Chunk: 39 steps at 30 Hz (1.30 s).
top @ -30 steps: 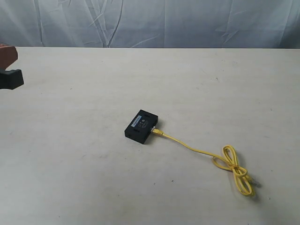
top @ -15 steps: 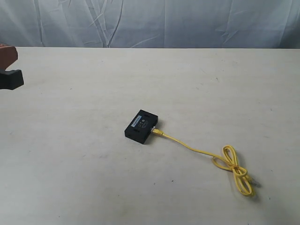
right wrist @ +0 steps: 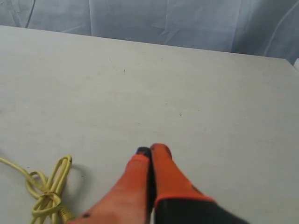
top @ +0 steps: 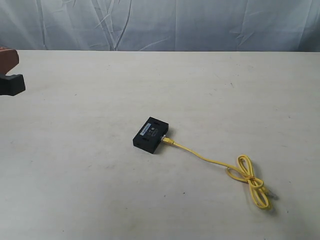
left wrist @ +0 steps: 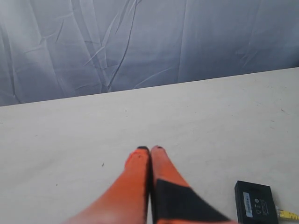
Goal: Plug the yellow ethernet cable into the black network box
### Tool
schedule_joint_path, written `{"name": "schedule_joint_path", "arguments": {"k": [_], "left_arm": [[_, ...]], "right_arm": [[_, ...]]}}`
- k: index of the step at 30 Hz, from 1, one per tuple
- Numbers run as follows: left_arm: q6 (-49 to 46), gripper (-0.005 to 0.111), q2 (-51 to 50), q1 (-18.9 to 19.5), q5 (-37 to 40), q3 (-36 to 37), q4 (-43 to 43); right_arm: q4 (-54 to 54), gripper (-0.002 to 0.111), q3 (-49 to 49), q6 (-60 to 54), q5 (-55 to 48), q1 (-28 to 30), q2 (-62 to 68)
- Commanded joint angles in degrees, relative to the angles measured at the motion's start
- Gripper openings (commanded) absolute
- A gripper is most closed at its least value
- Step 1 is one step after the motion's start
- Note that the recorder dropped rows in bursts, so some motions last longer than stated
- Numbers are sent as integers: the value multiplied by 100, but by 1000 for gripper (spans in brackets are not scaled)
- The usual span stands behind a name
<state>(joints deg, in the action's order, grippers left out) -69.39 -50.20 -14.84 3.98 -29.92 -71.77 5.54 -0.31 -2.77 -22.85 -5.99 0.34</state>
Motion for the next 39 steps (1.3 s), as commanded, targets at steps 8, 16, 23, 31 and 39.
{"name": "schedule_joint_path", "arguments": {"k": [8,16,23,31,39], "left_arm": [[1,0,24,-34,-12,27,8],[1,0,24,-34,-12,27,8],[1,0,24,-34,-12,27,8],[1,0,887,714,505,276,544],[1,0,3479,1768,495,2047,1227]], "right_arm": [[32,0,31,-10,113,34,-34],[32,0,31,-10,113,34,-34],[32,0,31,-10,113,34,-34],[32,0,31,-10,113,34,-34],[33,0,31,-10,124,34,-34]]}}
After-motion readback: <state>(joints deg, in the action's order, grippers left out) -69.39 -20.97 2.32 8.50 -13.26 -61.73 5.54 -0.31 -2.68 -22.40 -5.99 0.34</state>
